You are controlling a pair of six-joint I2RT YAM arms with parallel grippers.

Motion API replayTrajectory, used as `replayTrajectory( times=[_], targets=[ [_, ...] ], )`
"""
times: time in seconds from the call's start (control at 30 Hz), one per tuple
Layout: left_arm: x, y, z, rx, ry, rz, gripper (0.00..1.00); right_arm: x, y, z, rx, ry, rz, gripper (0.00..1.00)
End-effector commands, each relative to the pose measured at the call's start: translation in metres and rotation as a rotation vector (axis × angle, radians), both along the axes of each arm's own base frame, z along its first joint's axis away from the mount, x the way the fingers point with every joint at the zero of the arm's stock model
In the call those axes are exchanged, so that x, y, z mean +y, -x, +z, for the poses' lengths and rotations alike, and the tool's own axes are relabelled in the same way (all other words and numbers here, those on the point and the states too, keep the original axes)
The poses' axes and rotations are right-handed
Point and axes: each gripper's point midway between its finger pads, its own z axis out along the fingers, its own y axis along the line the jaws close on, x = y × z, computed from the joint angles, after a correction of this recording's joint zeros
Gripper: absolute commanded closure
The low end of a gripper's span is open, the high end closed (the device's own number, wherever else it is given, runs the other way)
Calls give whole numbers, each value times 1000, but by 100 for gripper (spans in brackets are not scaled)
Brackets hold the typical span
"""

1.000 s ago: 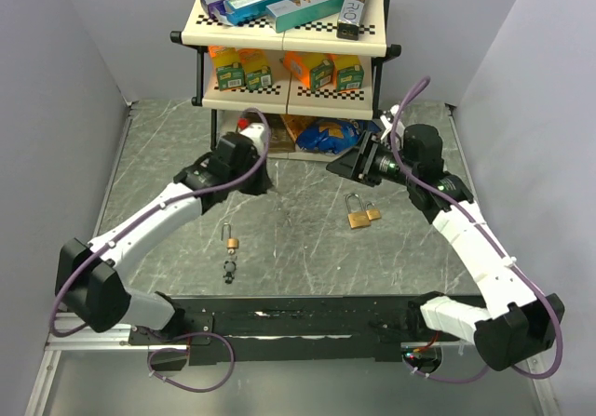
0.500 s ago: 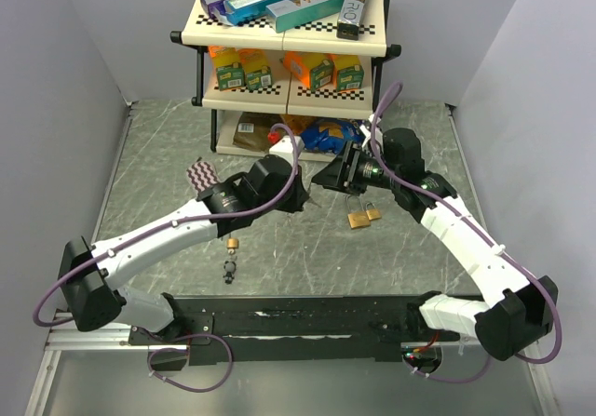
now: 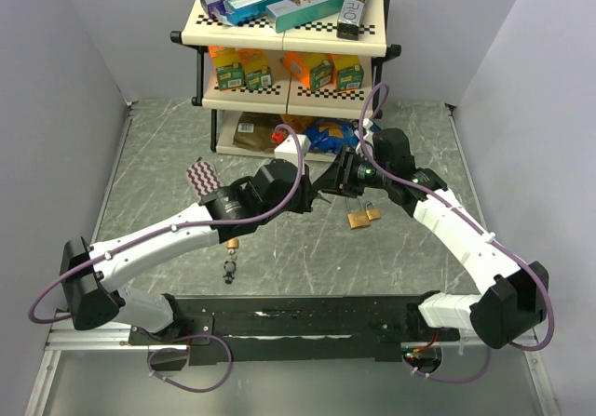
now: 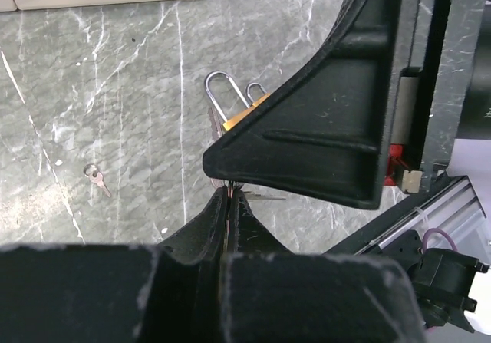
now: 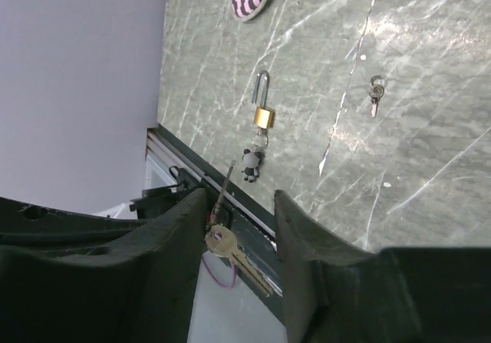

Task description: Unlock with the key

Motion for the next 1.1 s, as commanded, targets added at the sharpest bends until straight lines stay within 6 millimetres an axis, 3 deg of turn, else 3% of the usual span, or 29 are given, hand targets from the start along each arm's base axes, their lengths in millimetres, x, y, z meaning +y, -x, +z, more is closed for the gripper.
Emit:
replayTrajectory(
  times=[0.0,0.27,0.3,0.33,0.47,0.6,0.63,0.73,0.9,1.07],
  targets=[
    [-7,-8,41,-75,93,29,99,7,0,20,-47,-24,31,61],
    [-7,-8,41,-69,94,40,99,13,2,29,-85,-67,71,99],
    [-5,-8,41,-66,91,49,98,14,4,29,-91,-78,85,100],
    [-2,-8,43,-56,97,62,89,15,7,32,-99,-92,101,100],
    [9,-2,50,-61,137,79,70,16,8,44,-187,-121,124,100],
    [26,7,67,-82,201,91,58,11,9,50,-233,-144,126,100],
    [30,7,66,-72,208,101,47,9,9,53,-242,-157,126,100],
    [36,9,72,-32,248,90,34,9,15,64,-312,-198,164,100],
    [44,-4,75,118,342,119,38,8,31,86,-494,-207,256,100],
    [39,-10,80,223,402,119,38,-2,34,86,-613,-61,262,100]
  ],
)
